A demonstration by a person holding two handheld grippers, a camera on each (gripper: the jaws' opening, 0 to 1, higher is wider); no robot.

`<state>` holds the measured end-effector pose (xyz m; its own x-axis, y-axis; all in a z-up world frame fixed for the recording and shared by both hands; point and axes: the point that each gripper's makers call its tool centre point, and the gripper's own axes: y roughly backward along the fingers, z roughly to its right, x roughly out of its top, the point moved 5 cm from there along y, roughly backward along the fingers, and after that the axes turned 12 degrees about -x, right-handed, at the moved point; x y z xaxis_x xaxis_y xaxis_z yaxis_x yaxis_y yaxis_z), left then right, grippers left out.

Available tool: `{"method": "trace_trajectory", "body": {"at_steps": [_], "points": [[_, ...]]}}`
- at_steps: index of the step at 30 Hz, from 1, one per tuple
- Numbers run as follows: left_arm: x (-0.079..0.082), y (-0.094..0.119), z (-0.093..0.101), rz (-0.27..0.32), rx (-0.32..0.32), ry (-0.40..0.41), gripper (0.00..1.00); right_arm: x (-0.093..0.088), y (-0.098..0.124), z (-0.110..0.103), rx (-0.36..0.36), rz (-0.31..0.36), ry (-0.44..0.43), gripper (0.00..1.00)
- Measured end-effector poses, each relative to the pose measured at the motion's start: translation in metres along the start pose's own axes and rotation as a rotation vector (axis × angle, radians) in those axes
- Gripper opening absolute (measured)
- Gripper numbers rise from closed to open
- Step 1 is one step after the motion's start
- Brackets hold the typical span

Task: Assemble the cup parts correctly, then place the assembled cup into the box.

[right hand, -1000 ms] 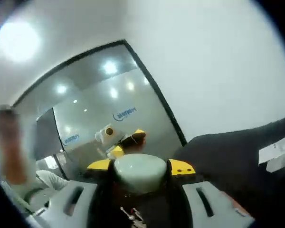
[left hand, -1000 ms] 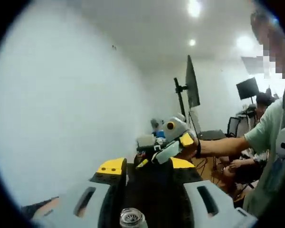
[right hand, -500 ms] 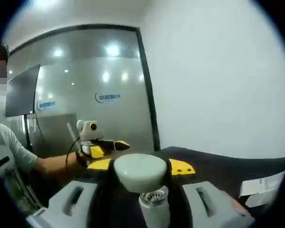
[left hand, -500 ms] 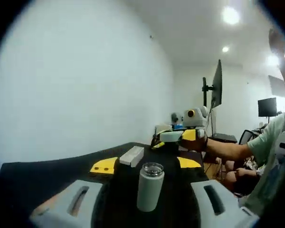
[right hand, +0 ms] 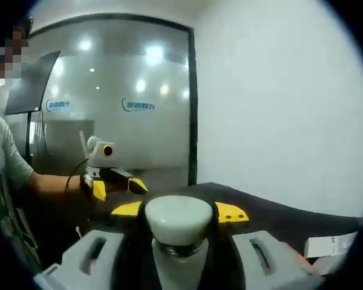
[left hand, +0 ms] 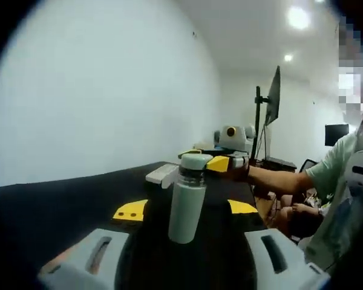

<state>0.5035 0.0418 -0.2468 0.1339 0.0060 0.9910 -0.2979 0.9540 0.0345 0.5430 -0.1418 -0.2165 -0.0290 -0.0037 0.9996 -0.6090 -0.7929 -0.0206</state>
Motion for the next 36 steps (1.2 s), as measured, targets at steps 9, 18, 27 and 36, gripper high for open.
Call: {"method": "trace_trajectory", "body": {"at_steps": [9, 18, 27, 36], "points": [[-0.038, -0.015, -0.006, -0.019, -0.001, 0.037, 0.44, -0.009, -0.004, -0.001, -0.001, 0.004, 0.002, 0.41], [-0.045, -0.029, -0.005, -0.023, -0.036, 0.053, 0.44, -0.017, -0.004, 0.003, -0.003, 0.011, 0.005, 0.41], [-0.059, -0.071, -0.011, -0.04, -0.027, -0.038, 0.53, -0.022, -0.003, 0.003, -0.008, 0.012, 0.035, 0.41], [-0.064, -0.115, -0.017, -0.012, -0.051, -0.094, 0.64, -0.021, -0.004, 0.003, -0.016, 0.0, 0.039, 0.41]]}}
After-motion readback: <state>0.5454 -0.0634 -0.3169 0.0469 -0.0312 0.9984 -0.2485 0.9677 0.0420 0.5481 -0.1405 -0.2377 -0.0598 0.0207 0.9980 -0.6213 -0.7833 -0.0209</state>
